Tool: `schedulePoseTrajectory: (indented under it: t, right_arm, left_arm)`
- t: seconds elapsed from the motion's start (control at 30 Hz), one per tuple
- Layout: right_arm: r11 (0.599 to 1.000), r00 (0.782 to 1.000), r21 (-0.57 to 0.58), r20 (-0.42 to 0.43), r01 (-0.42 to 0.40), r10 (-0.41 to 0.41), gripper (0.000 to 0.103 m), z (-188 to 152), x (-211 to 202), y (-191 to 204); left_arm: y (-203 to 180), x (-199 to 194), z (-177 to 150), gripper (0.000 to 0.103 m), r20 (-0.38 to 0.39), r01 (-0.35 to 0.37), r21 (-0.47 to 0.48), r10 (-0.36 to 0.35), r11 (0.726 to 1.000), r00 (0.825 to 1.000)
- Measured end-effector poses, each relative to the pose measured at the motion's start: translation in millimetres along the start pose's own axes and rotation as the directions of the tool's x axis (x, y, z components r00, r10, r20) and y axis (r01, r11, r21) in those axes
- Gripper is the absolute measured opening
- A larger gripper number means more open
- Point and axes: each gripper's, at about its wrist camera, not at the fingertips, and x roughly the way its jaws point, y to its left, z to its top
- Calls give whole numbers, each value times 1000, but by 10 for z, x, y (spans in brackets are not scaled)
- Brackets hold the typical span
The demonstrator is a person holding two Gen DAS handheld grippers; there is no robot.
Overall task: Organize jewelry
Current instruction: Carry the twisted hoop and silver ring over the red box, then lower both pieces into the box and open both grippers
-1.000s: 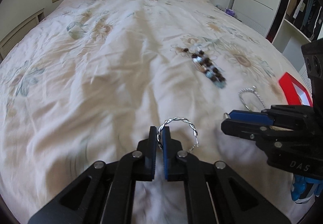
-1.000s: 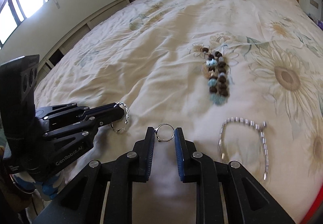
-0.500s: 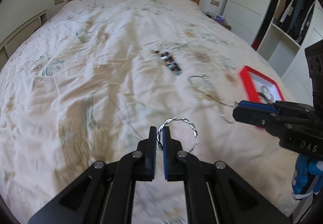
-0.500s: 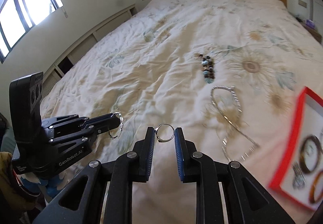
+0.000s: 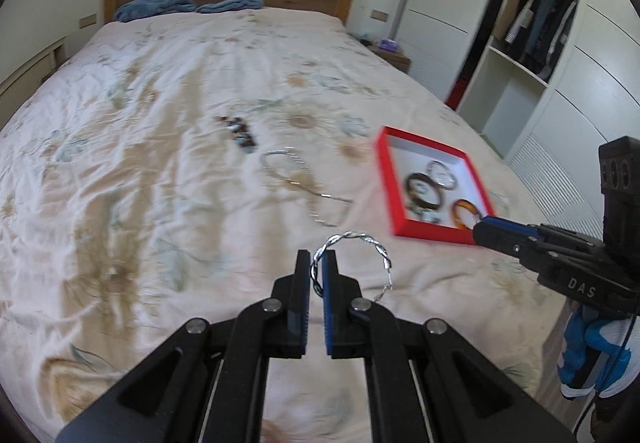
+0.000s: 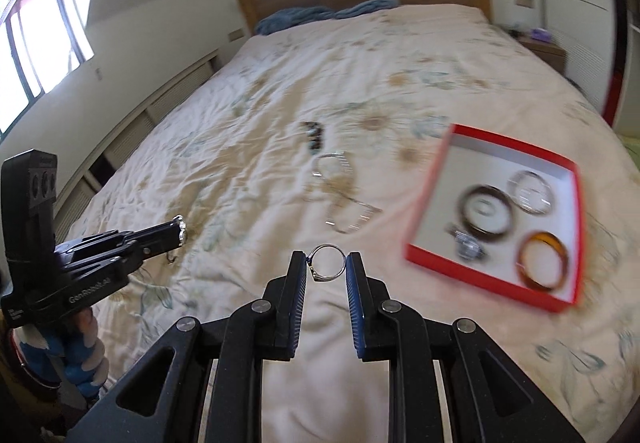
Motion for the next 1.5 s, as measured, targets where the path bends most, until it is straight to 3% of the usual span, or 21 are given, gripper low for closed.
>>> schedulePoseTrajectory:
  t: [0.23,0.53,1.0,1.23,1.5]
  right_arm:
    - [994,996,77,44,72,-76,20,-180,-443,-651]
    - [983,989,127,44,134,-140,20,-12,-435,-1391]
    - [981,984,86,-46,174,-170,20,842,665,-2236]
    - [971,967,76,-136,227,-216,20,984,1139,-2562]
    - [966,952,34,-185,254,-244,20,986,1390,-2633]
  left_arm:
    - [-693,232,46,5,-41,59,71,-56,996,998]
    - [-1310,868,410,5,-94,95,168,-80,981,992]
    - [-1560,2382,1172,5,-164,28,221,9,975,986]
    - [-1575,2902,1255,5,-196,-5,224,50,975,979]
    - [-1549,3129,1221,5,-243,-5,208,56,978,968]
